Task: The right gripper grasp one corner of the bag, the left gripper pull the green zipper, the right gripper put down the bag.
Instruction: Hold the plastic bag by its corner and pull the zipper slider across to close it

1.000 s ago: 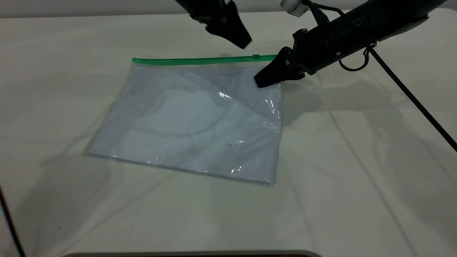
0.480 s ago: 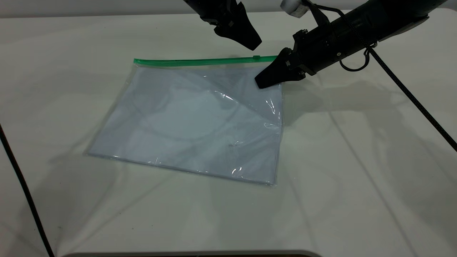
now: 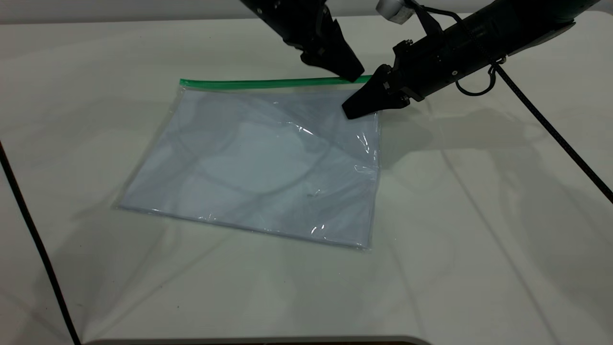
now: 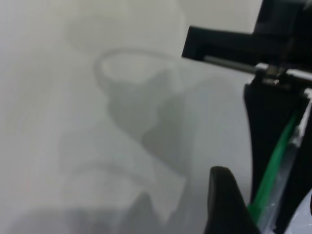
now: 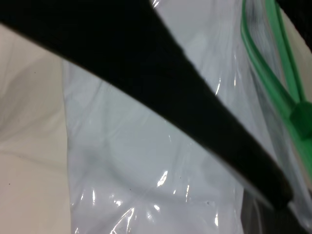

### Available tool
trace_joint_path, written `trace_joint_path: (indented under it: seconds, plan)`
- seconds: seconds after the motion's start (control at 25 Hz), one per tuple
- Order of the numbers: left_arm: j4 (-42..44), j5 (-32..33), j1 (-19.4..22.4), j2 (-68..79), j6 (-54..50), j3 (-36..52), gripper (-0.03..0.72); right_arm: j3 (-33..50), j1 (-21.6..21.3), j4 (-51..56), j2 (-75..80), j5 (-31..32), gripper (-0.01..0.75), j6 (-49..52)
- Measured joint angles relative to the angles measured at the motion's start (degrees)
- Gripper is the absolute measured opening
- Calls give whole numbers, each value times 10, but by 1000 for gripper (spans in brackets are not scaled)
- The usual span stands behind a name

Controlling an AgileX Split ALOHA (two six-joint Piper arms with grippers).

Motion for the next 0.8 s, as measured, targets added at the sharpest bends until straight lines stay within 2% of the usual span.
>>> trace_joint_path:
  seconds: [0.56, 0.8]
  plan:
    - [-20, -19, 0, 15, 5, -3, 415, 0, 0, -1, 0, -1, 34, 0]
    - [-25, -19, 0, 24, 5, -3, 411, 0, 0, -3, 0, -3, 34, 0]
